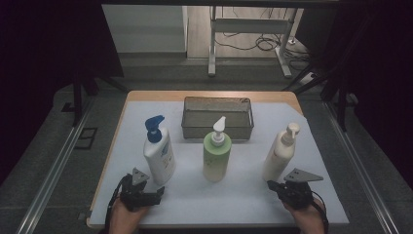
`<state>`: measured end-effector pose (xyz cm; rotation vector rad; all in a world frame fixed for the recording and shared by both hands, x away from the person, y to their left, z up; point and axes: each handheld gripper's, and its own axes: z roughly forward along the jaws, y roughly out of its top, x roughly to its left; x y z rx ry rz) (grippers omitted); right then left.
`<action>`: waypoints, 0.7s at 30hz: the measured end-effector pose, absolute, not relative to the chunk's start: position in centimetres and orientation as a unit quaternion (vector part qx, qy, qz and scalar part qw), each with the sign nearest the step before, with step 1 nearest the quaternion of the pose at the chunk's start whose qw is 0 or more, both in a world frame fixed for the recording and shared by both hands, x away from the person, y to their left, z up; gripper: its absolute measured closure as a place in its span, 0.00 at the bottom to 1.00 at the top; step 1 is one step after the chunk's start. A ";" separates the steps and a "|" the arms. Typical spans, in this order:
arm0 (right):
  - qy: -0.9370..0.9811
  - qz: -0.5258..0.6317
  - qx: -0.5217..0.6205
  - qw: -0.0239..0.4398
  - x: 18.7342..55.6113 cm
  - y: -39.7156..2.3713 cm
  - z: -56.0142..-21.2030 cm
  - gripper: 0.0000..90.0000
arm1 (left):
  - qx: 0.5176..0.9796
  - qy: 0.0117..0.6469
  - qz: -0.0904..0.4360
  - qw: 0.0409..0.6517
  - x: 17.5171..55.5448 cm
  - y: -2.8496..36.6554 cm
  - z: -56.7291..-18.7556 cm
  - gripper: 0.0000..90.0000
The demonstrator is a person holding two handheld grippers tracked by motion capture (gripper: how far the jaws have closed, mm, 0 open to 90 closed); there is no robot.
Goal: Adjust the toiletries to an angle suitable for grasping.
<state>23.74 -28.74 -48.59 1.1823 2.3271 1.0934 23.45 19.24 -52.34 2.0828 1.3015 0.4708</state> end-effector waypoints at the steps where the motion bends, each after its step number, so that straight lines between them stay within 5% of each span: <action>1: 0.812 0.381 0.413 0.156 23.8 -28.6 -48.6 0.99 | 0.790 0.494 0.179 0.315 23.5 19.2 -52.3 0.12; 21: 0.801 0.377 0.422 0.192 25.3 -27.3 -49.7 1.00 | 0.790 0.494 0.179 0.315 23.5 19.2 -52.3 0.12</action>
